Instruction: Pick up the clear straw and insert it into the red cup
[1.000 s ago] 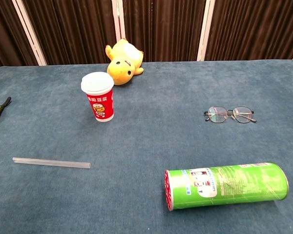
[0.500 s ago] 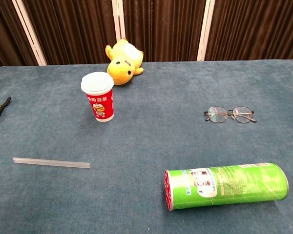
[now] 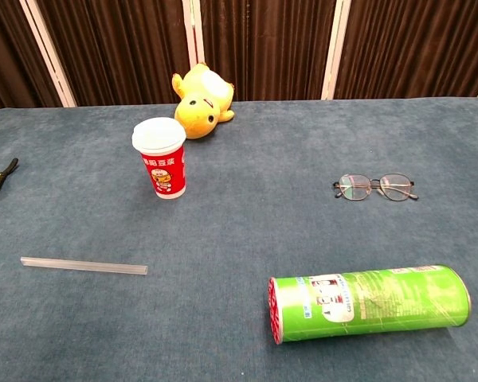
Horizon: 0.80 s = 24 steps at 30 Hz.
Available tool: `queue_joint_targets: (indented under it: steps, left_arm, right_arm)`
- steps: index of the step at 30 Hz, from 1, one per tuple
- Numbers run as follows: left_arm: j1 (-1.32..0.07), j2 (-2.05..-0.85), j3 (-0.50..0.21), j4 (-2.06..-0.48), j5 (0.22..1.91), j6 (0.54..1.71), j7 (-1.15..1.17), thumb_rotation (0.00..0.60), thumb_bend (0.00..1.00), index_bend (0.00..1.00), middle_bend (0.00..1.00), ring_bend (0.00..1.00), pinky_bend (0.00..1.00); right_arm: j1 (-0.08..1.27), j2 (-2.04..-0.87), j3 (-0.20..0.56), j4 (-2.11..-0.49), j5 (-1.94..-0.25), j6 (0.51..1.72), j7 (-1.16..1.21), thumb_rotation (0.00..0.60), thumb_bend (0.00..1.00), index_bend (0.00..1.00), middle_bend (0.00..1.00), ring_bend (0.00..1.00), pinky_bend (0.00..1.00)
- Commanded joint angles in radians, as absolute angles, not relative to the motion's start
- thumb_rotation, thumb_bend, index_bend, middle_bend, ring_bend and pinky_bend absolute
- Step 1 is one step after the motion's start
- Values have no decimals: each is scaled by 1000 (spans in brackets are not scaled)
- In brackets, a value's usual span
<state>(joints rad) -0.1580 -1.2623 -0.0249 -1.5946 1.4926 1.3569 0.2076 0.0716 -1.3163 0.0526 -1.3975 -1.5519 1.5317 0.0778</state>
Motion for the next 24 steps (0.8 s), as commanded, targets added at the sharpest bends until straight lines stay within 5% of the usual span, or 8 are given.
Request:
queue_joint_targets:
  steps: [1,24]
  left_arm:
    - [-185,-1287,-33,-1616,1466,1314,245,600,266,448,0,0,0]
    - [-347,-1564,-92,-1590,1245,1133,522,600,346,483,0,0,0]
  right_arm:
    - [72,-1316,54,-1397,-1548,1528,81,600,30,0,0,0,0]
    - [73,-1307,58,-1395,-1533,1514,115,600,32,0,0,0,0]
